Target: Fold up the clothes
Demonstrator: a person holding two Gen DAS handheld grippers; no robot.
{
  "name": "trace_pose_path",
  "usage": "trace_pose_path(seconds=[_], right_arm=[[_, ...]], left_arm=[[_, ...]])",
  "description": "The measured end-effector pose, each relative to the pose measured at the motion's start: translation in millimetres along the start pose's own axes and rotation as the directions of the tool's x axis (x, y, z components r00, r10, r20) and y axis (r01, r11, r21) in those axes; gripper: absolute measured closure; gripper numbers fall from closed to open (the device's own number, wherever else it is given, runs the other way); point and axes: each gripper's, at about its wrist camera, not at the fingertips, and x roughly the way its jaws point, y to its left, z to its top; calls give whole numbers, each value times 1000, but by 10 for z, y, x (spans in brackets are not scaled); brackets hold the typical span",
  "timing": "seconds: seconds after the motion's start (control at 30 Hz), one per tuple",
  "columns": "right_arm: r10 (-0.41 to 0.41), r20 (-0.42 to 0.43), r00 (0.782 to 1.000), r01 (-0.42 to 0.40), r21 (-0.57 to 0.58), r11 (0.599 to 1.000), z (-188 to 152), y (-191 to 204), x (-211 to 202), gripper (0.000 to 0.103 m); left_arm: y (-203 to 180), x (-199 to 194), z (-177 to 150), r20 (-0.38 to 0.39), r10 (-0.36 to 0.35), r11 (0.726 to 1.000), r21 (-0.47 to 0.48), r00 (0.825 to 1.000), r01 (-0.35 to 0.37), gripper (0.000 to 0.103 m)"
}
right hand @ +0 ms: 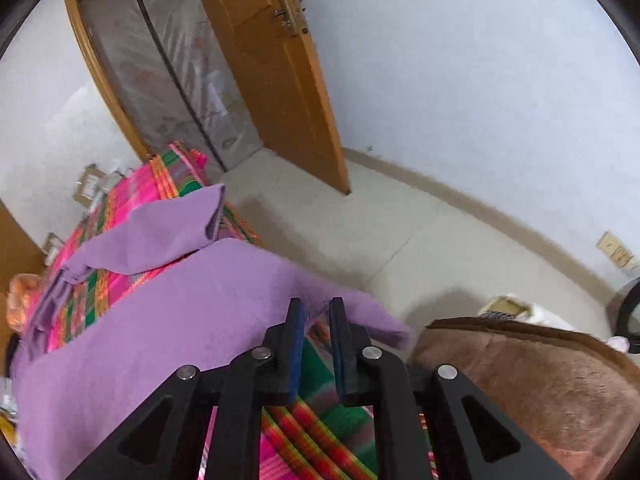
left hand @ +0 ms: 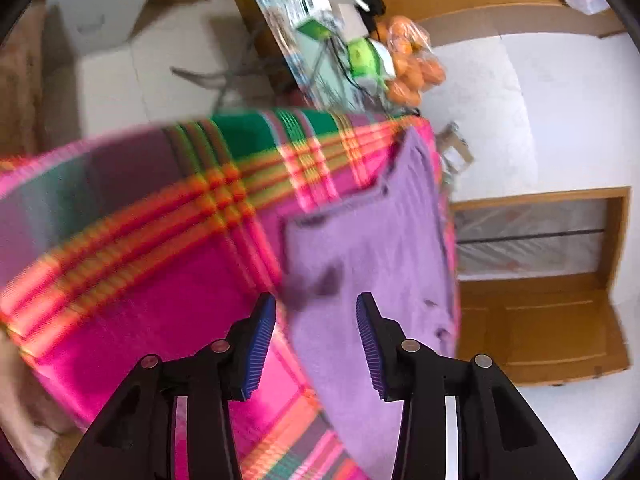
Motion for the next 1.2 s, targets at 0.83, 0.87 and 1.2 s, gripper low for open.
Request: trace_pose_path(seconds=[0.83, 0.87, 1.2], right_arm=[[450, -161, 878, -459, -546, 701, -1109, 2464, -591, 85], [463, -191, 865, -482, -572, 664, -1229, 2631, -611, 85], [490, -485, 724, -658, -700, 279, -2457, 3966, -870, 77]], left_arm=[[-124, 269, 343, -36, -16, 997, 76, 999, 19, 71], [-113, 286, 353, -44, -16, 997, 76, 999, 19, 74], [-64, 284, 443, -79, -75, 994, 71, 994, 80, 89]])
